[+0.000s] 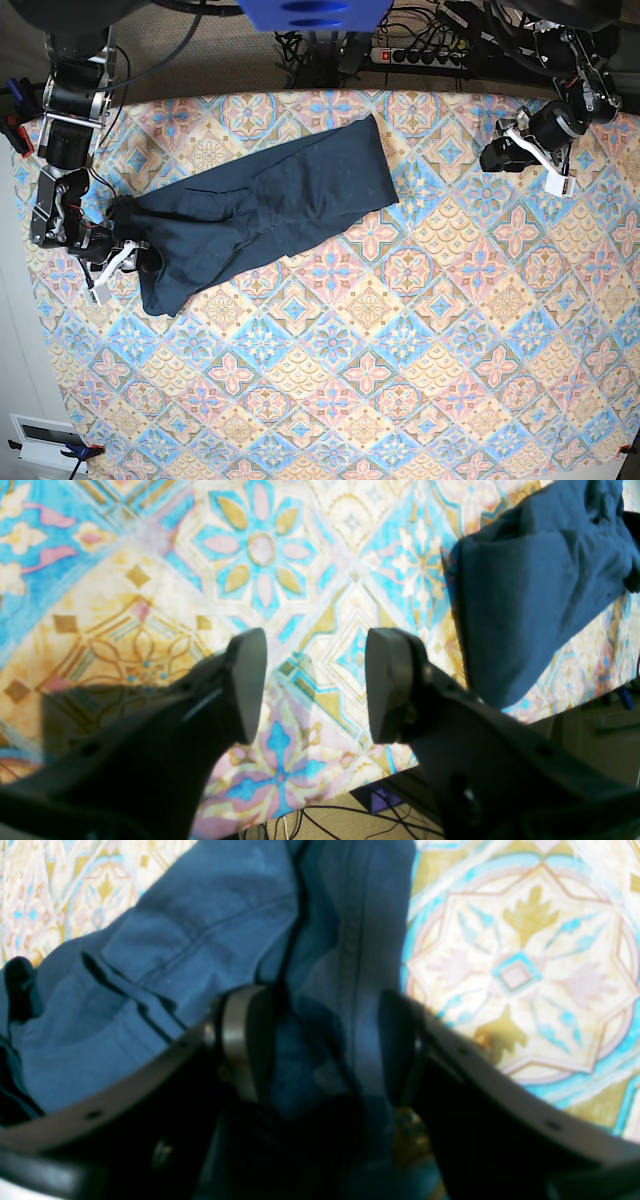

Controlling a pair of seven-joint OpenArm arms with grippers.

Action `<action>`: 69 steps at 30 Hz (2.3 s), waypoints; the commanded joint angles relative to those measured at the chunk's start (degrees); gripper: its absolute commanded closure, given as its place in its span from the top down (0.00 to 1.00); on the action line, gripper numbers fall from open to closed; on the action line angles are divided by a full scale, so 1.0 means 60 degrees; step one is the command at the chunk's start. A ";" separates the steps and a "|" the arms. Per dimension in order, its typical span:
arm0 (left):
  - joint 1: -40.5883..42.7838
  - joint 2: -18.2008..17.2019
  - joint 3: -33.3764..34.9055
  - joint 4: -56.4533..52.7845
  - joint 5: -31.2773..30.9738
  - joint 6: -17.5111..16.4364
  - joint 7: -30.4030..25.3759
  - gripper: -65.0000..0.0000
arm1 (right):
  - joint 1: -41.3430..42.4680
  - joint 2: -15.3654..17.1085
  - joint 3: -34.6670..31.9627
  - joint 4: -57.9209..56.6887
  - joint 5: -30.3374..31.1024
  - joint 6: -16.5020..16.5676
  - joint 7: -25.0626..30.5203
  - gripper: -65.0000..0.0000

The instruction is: Layout the t-shirt on the table in an organized manner, then fold the t-shirt properly

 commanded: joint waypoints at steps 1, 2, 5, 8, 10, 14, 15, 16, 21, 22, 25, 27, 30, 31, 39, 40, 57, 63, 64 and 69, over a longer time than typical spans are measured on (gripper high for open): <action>-0.0033 -0.0144 -0.0084 0.0146 -0.0198 -0.0051 -0.0134 0.48 | 0.0097 0.0110 -0.0022 0.0064 -0.0209 -0.0049 -0.0459 0.50; -0.0033 -0.0144 -0.0084 0.0146 -0.0198 -0.0051 -0.0134 0.48 | 0.0097 0.0110 -0.0022 0.0078 -0.0209 -0.0049 -0.0576 0.48; -0.0047 -0.0144 -0.0084 0.0146 -0.0198 -0.0051 -0.0134 0.48 | 0.0009 0.0095 -0.0022 0.0078 -0.0209 -0.0049 -0.0766 0.43; -0.0047 -0.0144 -0.0084 0.0146 -0.0198 -0.0051 -0.0134 0.48 | -0.0357 0.0095 -0.0022 0.0386 -0.0209 -0.0049 -0.0781 0.38; -0.0047 -0.0144 -0.0084 0.0146 -0.0198 -0.0051 -0.0134 0.48 | -0.0445 0.0081 -0.0022 0.0913 -0.0195 -0.0049 -0.0796 0.32; -0.0047 -0.0144 -0.0084 0.0146 -0.0198 -0.0051 -0.0134 0.48 | -0.0723 -0.0022 0.0037 0.1529 -0.0195 -0.0049 -0.0796 0.12; -0.0121 -0.0144 -0.0069 0.0146 -0.0198 -0.0051 -0.0134 0.48 | -0.0723 -0.0022 0.0052 0.1573 -0.0195 -0.0049 -0.0796 0.06; -0.0194 -0.0144 -0.0069 0.0132 -0.0198 -0.0051 -0.0134 0.48 | -0.0723 -0.0022 0.0052 0.1573 -0.0195 -0.0049 -0.0796 0.00; -0.0223 -0.0144 -0.0054 0.0117 -0.0198 -0.0051 -0.0134 0.48 | -0.0709 -0.0022 0.0213 0.1778 -0.0004 -0.0049 -0.0781 0.00; -0.0223 -0.0144 -0.0054 0.0117 -0.0198 -0.0051 -0.0134 0.48 | -0.0709 -0.0022 0.0389 0.1954 0.0186 -0.0049 -0.0781 0.00; -0.0223 -0.0115 -0.0054 0.0117 -0.0198 -0.0051 -0.0134 0.48 | -0.0709 -0.0022 0.0652 0.2247 0.0552 -0.0049 -0.0781 0.00; -0.0223 -0.0115 -0.0040 0.0117 -0.0198 -0.0051 -0.0134 0.48 | -0.0723 -0.0022 0.0667 0.2335 0.0802 -0.0049 -0.0810 0.00; -0.0223 -0.0115 -0.0054 0.0117 -0.0198 -0.0051 -0.0134 0.48 | -0.0738 -0.0022 0.0711 0.2584 0.0992 -0.0049 -0.1367 0.00; -0.0223 -0.0115 -0.0054 0.0117 -0.0198 -0.0051 -0.0134 0.48 | -0.0753 -0.0022 0.0726 0.2774 0.1007 -0.0049 -0.1558 0.00; -0.0223 -0.0100 -0.0054 0.0117 -0.0198 -0.0051 -0.0134 0.48 | -0.1075 -0.0022 0.0755 0.4196 0.1007 -0.0049 -0.2071 0.00; -0.0223 -0.0100 -0.0054 0.0117 -0.0198 -0.0051 -0.0134 0.48 | -0.1060 -0.0022 0.0784 0.4166 0.0992 -0.0049 -0.2056 0.00; -0.0223 -0.0100 -0.0040 0.0117 -0.0198 -0.0051 -0.0134 0.48 | -0.1046 -0.0022 0.0916 0.2935 0.0977 -0.0049 -0.1089 0.34; -0.0223 -0.0115 -0.0040 0.0117 -0.0198 -0.0051 -0.0134 0.48 | -0.0870 -0.0022 0.0843 0.2921 0.0963 -0.0049 -0.1089 0.45; -0.0223 -0.0115 -0.0040 0.0117 -0.0198 -0.0051 -0.0134 0.48 | -0.0709 -0.0022 0.0843 0.2921 0.0963 -0.0049 -0.1089 0.46; -0.0209 -0.0129 -0.0040 0.0117 -0.0198 -0.0066 -0.0134 0.48 | -0.0430 -0.0022 0.0857 0.2174 0.0157 -0.0049 -0.0898 0.47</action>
